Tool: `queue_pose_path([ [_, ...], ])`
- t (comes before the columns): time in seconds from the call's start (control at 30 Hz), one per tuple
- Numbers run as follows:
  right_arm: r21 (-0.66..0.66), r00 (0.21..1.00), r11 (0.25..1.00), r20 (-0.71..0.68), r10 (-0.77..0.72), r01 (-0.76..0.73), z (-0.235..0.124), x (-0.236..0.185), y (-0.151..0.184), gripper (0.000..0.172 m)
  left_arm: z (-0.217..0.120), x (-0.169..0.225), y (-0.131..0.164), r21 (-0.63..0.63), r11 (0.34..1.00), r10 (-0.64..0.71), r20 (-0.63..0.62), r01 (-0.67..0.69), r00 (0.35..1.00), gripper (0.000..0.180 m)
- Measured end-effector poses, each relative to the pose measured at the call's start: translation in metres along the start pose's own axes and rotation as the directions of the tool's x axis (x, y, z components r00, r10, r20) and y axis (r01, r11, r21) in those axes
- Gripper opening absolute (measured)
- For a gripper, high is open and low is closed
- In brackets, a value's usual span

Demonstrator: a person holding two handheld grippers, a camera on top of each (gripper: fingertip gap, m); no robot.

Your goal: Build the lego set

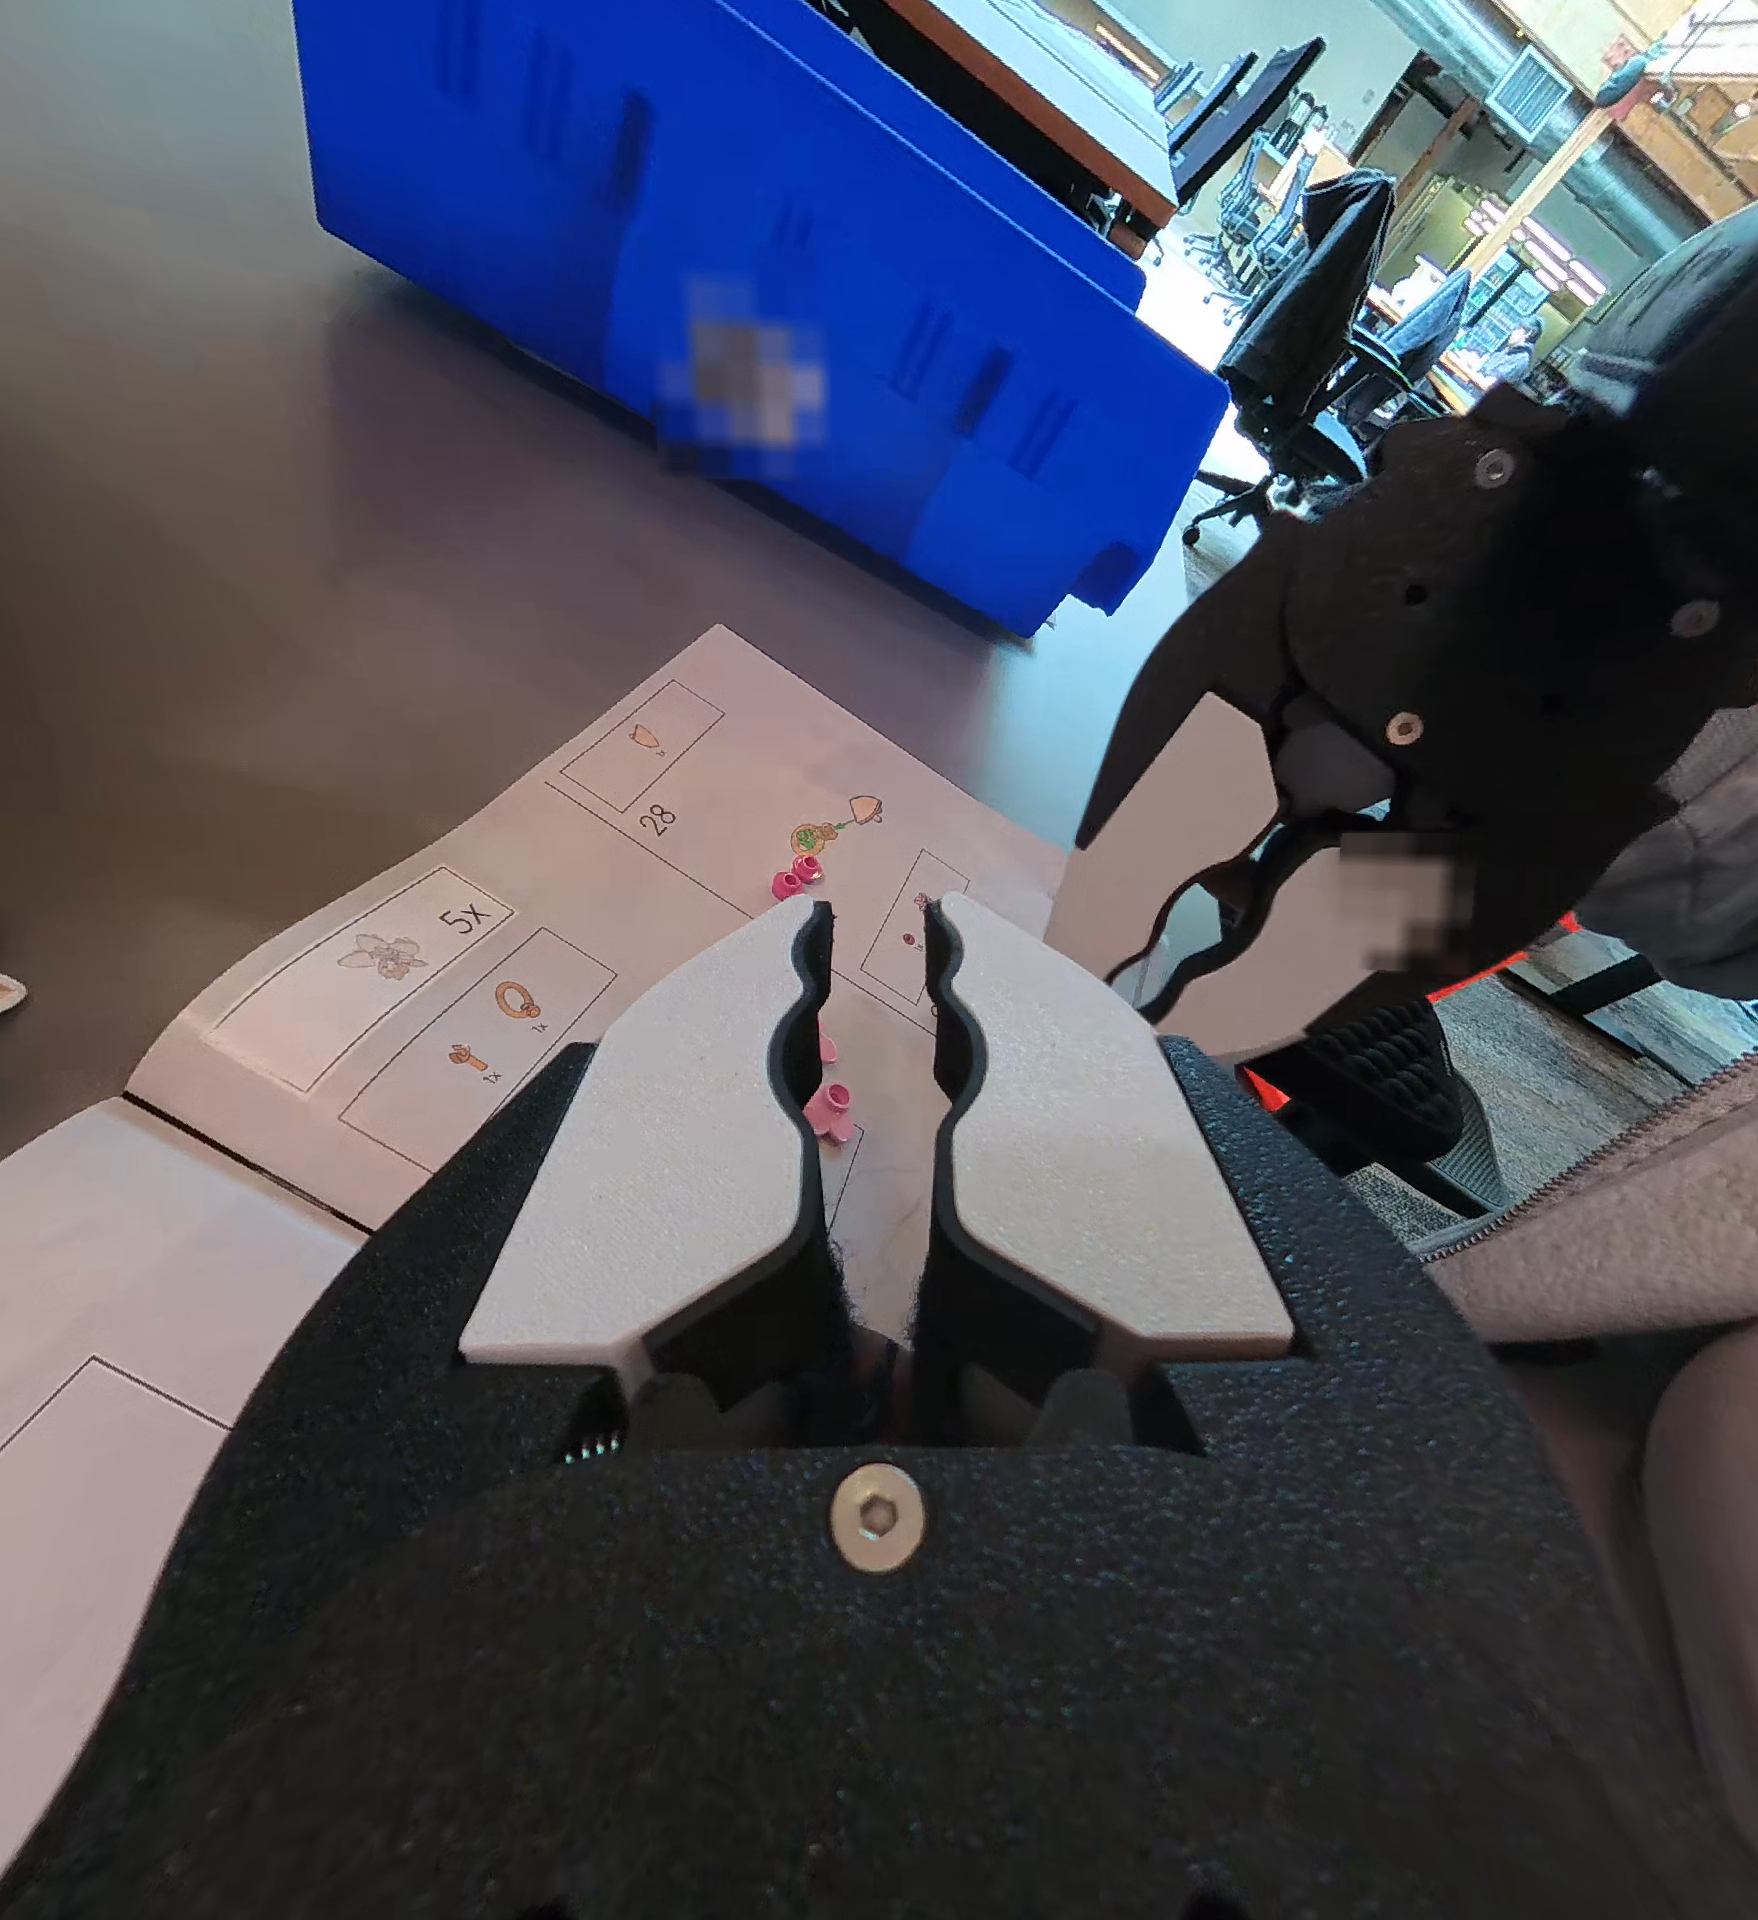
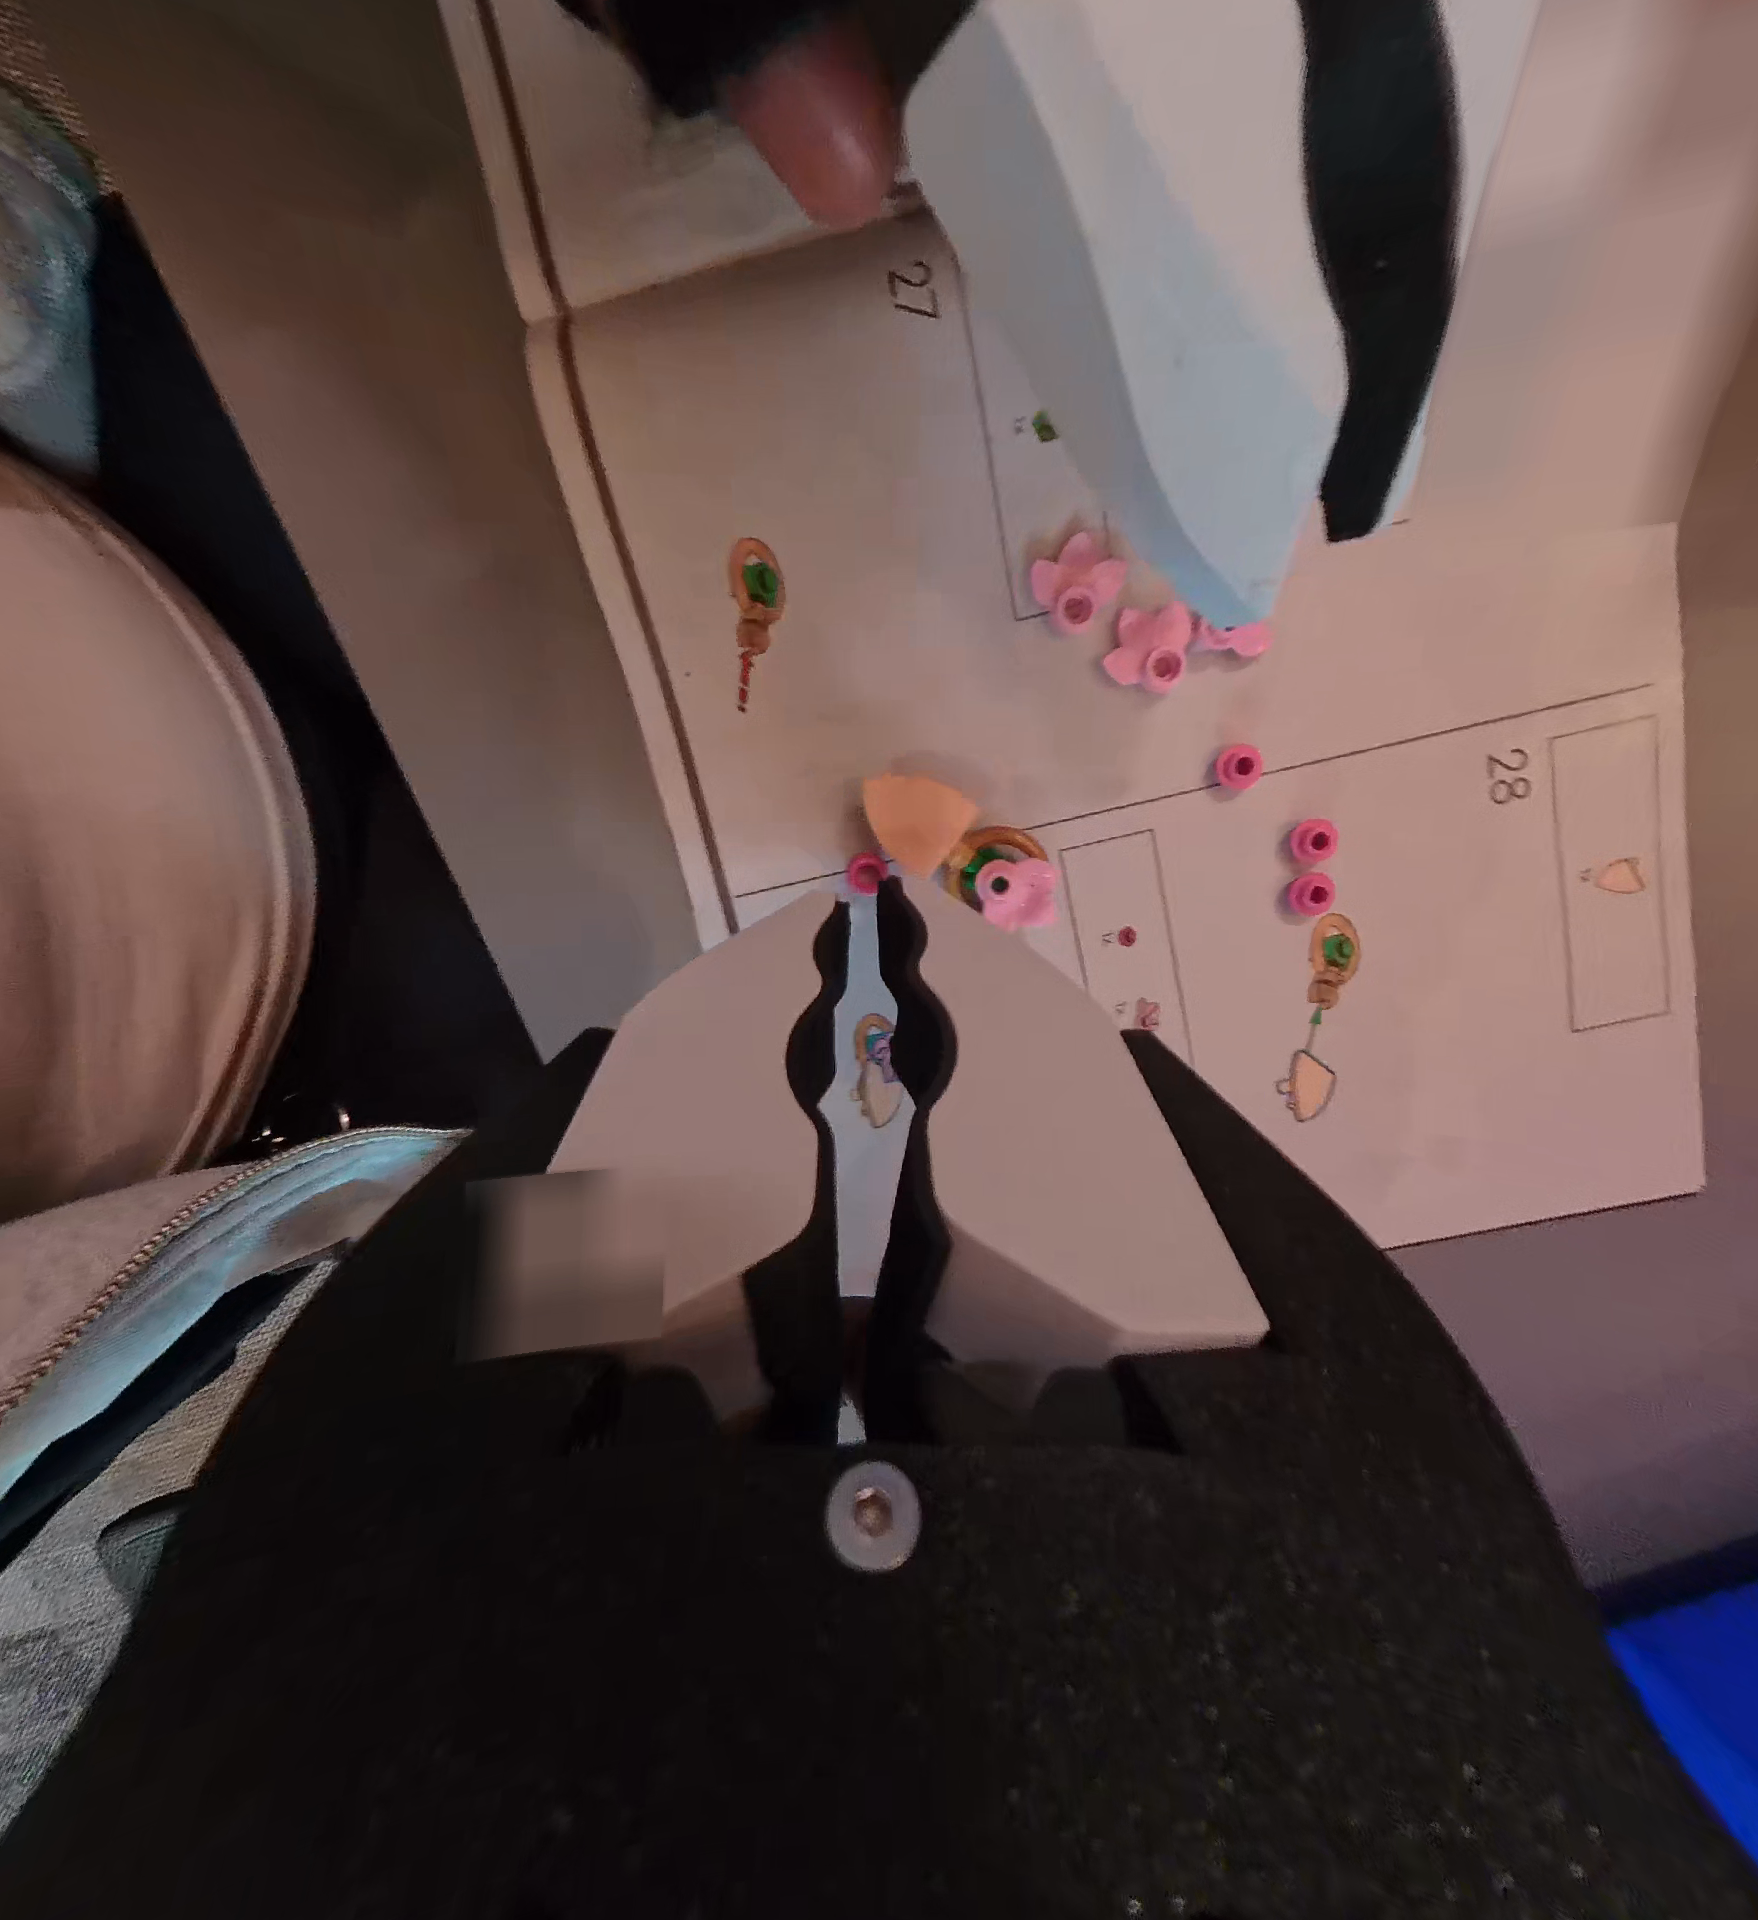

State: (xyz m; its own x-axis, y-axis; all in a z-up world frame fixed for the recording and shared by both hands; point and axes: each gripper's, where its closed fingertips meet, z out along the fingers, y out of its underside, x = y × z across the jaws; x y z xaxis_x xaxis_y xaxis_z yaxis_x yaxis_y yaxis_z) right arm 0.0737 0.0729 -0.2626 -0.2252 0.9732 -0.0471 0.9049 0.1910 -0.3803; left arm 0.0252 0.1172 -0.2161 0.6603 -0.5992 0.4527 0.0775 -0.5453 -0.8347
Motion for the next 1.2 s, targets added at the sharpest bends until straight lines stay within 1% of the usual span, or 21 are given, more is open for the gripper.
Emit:
queue_pose_path([
  [0.17,0.001,1.000,1.000,-0.008,-0.005,0.005,0.0026,-0.0025,-0.0022,0.007,0.0006,0.0009,0.0008,-0.006,1.000,0.009,-0.001,-0.009,1.000,0.017],
  [0.5,-0.007,1.000,1.000,-0.027,-0.012,0.011,0.0014,-0.0031,-0.0013,0.007,-0.0019,-0.0021,-0.0025,0.022,1.000,-0.014,0.008,0.014,1.000,0.017],
  [0.7,0.008,0.999,1.000,-0.049,0.009,-0.009,-0.0011,-0.0030,-0.0038,0.008,-0.0006,-0.0011,-0.0010,0.010,1.000,-0.005,0.006,0.005,1.000,0.017],
  [0.83,-0.013,0.997,1.000,-0.071,0.007,-0.008,0.0030,-0.0003,-0.0020,0.010,-0.0015,-0.0022,-0.0021,0.020,1.000,-0.013,0.010,0.013,1.000,0.017],
  [0.93,-0.020,0.997,1.000,-0.078,0.005,-0.007,0.0048,0.0006,-0.0012,0.007,-0.0032,-0.0043,-0.0041,0.038,0.999,-0.017,0.025,0.017,1.000,0.017],
  [1.1,-0.018,0.997,1.000,-0.081,0.012,-0.014,0.0028,0.0026,0.0019,0.006,-0.0031,-0.0040,-0.0039,0.036,0.999,-0.017,0.024,0.016,1.000,0.017],
  [1.2,0.012,0.997,0.999,-0.059,0.051,-0.051,-0.0031,0.0032,0.0057,0.006,-0.0028,-0.0038,-0.0035,0.032,0.999,-0.014,0.024,0.013,1.000,0.017],
])
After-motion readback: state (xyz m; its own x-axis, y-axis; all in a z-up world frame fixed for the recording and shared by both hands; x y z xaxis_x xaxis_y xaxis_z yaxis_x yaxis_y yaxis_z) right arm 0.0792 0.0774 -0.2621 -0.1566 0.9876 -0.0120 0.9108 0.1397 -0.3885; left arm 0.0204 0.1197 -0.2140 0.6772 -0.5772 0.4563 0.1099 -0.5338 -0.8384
